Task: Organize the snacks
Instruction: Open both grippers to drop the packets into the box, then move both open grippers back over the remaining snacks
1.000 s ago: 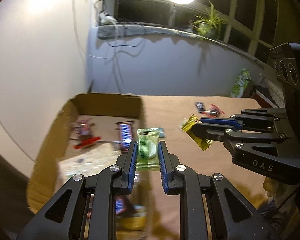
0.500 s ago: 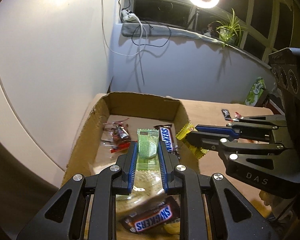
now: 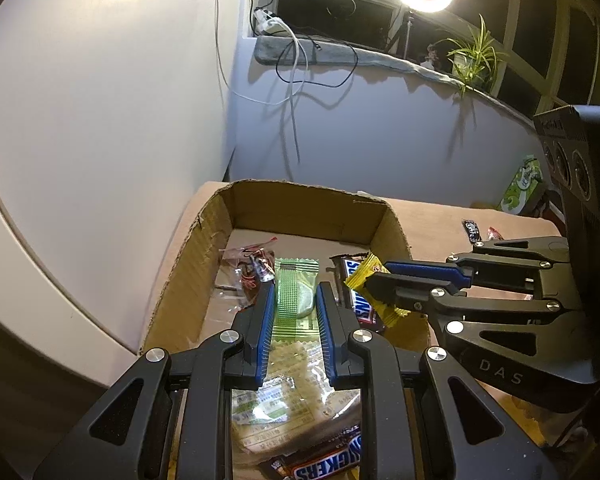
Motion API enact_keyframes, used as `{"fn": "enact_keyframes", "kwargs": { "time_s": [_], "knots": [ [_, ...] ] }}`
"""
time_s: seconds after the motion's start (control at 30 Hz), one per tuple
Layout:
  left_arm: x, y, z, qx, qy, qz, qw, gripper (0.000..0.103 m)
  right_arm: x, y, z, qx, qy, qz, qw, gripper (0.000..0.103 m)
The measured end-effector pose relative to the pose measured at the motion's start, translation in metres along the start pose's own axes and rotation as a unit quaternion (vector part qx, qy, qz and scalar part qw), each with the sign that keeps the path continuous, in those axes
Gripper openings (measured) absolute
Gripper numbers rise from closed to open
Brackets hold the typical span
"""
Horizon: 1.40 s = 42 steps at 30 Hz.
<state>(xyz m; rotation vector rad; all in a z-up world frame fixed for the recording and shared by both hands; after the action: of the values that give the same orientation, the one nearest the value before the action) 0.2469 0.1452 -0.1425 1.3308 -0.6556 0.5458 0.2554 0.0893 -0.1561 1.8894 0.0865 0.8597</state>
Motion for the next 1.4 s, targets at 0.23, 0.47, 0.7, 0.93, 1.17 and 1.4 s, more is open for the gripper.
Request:
{"fn": "enact_keyframes", "kwargs": {
  "time_s": [0.23, 0.47, 0.7, 0.93, 1.17, 1.4],
  "knots": [
    [0.000, 0.000, -0.004, 0.008, 0.003, 0.001, 1.0000, 0.027, -0.001, -0.002, 0.000, 0.004, -0.002, -0.003, 1.000, 0.012],
    [0.000, 0.008, -0.005, 0.012, 0.006, 0.006, 0.9999, 0.033, 0.000, 0.003, -0.001, 0.002, -0.002, 0.000, 1.000, 0.031],
    [0.000, 0.021, -0.003, 0.015, 0.010, 0.013, 0.9998, 0.033, -0.003, 0.017, -0.001, -0.002, -0.007, 0.011, 1.000, 0.035],
    [0.000, 0.034, 0.021, 0.000, 0.004, 0.021, 0.9998, 0.033, -0.016, 0.043, 0.009, -0.016, -0.015, 0.020, 1.000, 0.041],
    [-0.003, 0.038, 0.066, -0.029, -0.013, 0.021, 0.9993, 0.033, -0.044, 0.080, 0.046, -0.046, -0.035, 0.027, 0.998, 0.042],
    [-0.008, 0.028, 0.112, -0.055, -0.031, 0.011, 0.9979, 0.033, -0.081, 0.115, 0.109, -0.081, -0.078, 0.030, 0.993, 0.042]
  ]
}}
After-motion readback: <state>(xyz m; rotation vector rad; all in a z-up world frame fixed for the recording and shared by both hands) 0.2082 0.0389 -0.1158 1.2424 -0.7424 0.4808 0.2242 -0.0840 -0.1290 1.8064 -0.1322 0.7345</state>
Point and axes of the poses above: each gripper's, at about its wrist camera, not at the fingertips, and y roughly against the way its jaws point, z to its right, x to its top, the point moved 10 cm from there along -y, roughly the way its jaws point
